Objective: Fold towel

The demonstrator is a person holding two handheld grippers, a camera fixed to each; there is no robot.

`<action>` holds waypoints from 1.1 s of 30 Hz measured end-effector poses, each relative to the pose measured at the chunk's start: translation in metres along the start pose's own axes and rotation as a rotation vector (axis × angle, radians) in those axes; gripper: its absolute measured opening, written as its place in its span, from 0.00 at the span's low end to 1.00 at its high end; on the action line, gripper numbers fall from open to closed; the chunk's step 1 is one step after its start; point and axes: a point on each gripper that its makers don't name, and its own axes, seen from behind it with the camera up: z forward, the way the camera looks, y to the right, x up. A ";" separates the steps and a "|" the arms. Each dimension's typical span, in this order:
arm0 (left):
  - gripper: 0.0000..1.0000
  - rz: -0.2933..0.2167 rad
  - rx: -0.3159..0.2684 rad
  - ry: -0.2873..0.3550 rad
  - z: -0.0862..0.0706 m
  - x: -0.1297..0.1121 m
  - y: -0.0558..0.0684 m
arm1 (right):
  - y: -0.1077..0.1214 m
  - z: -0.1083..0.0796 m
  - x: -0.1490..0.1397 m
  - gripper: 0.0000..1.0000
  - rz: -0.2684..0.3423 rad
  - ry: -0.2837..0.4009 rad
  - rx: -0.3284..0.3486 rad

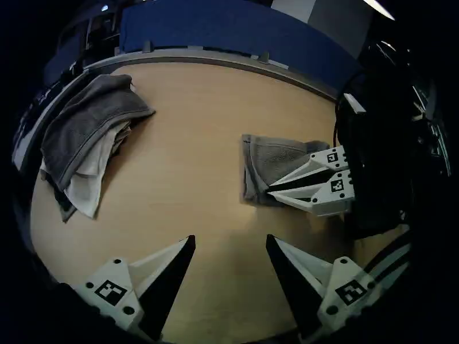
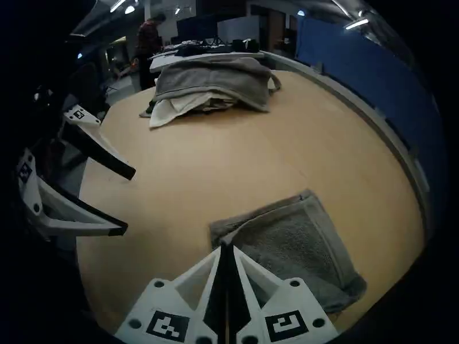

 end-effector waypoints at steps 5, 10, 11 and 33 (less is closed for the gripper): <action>0.91 0.001 0.000 0.000 0.000 -0.002 0.001 | -0.002 -0.001 0.000 0.02 0.010 0.006 0.002; 0.92 0.006 0.001 0.001 -0.002 -0.003 0.003 | -0.004 -0.004 0.000 0.03 0.009 0.014 0.008; 0.92 0.006 0.001 0.002 -0.002 -0.003 0.003 | -0.004 -0.005 0.000 0.03 0.008 0.016 0.011; 0.91 0.015 0.013 0.007 -0.006 -0.003 0.008 | 0.011 -0.053 0.010 0.83 0.044 0.129 -0.013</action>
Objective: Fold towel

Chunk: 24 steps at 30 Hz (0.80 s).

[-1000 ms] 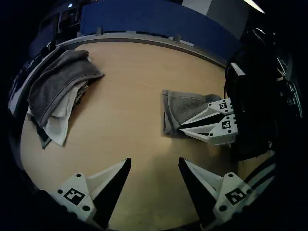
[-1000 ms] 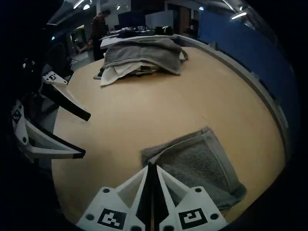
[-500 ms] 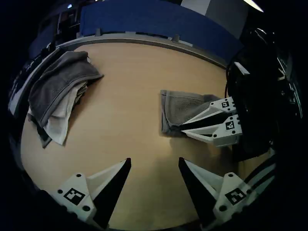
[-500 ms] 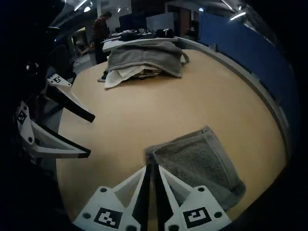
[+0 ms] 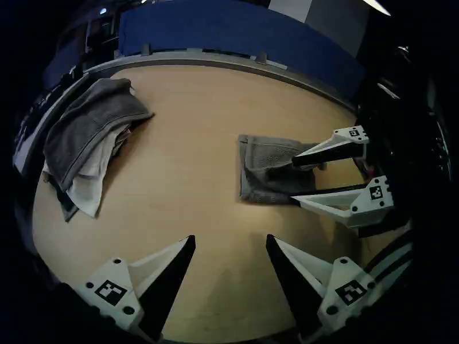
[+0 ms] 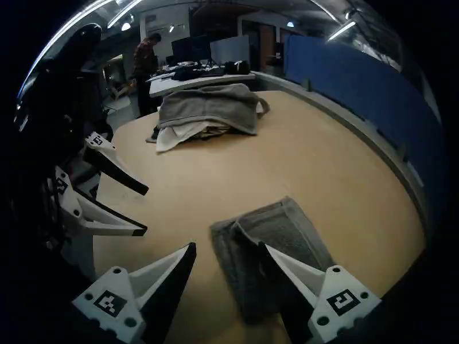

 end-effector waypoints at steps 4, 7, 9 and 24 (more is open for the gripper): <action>0.91 0.002 0.002 0.000 0.001 0.000 0.001 | 0.008 -0.012 -0.001 0.83 0.013 0.016 -0.024; 0.91 0.003 0.001 0.000 0.002 0.001 0.002 | 0.017 -0.021 -0.004 0.83 0.026 0.020 -0.047; 0.92 0.004 -0.001 0.000 0.002 0.002 0.004 | 0.023 -0.026 -0.009 0.83 0.035 0.017 -0.064; 0.91 0.016 -0.008 0.002 0.005 0.006 0.012 | 0.045 -0.058 -0.067 0.83 0.103 -0.049 -0.148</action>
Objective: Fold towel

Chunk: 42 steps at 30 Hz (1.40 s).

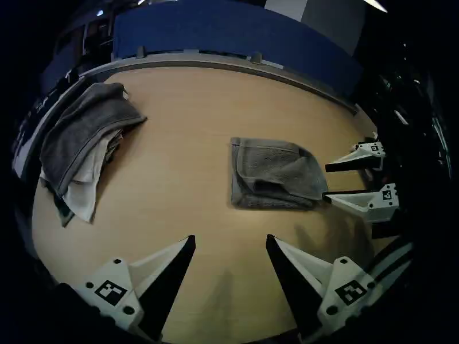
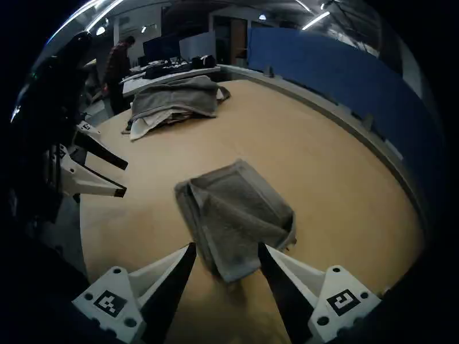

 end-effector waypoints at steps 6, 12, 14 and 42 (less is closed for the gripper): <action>0.91 0.002 0.000 0.000 0.002 0.001 0.002 | 0.005 -0.005 -0.020 0.83 0.042 -0.024 -0.021; 0.91 0.006 0.001 0.001 0.002 0.002 0.003 | 0.006 -0.003 -0.031 0.80 0.067 -0.044 -0.020; 0.91 0.008 0.002 0.001 0.002 0.003 0.003 | 0.006 -0.002 -0.032 0.76 0.075 -0.046 -0.019; 0.91 0.004 0.004 0.007 0.000 0.004 0.004 | 0.001 0.004 -0.032 0.07 0.160 -0.055 0.015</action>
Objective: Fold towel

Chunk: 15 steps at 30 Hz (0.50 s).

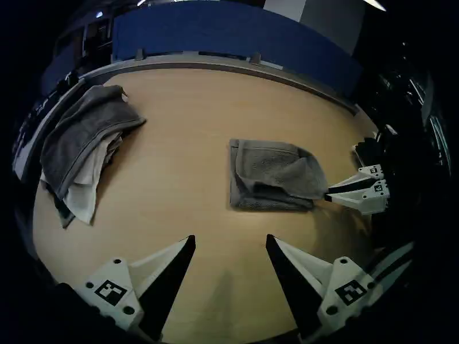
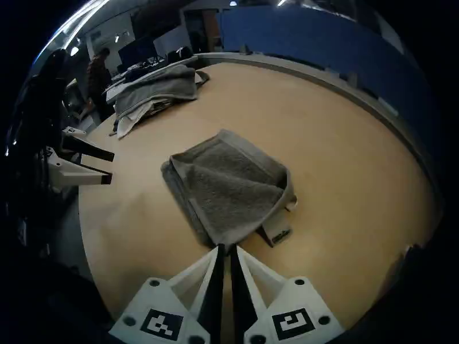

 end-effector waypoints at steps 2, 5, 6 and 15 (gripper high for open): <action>0.91 -0.002 -0.001 0.001 -0.001 0.001 0.000 | 0.001 -0.004 0.006 0.07 -0.012 0.009 -0.003; 0.91 -0.006 0.000 0.004 -0.002 0.002 -0.001 | 0.003 -0.008 0.021 0.07 -0.030 0.029 -0.005; 0.91 -0.007 0.000 0.004 -0.002 0.002 -0.001 | 0.004 -0.009 0.027 0.07 -0.036 0.036 -0.005; 0.91 -0.021 -0.002 0.010 -0.005 0.000 -0.002 | 0.009 -0.007 0.079 0.07 -0.103 0.078 0.002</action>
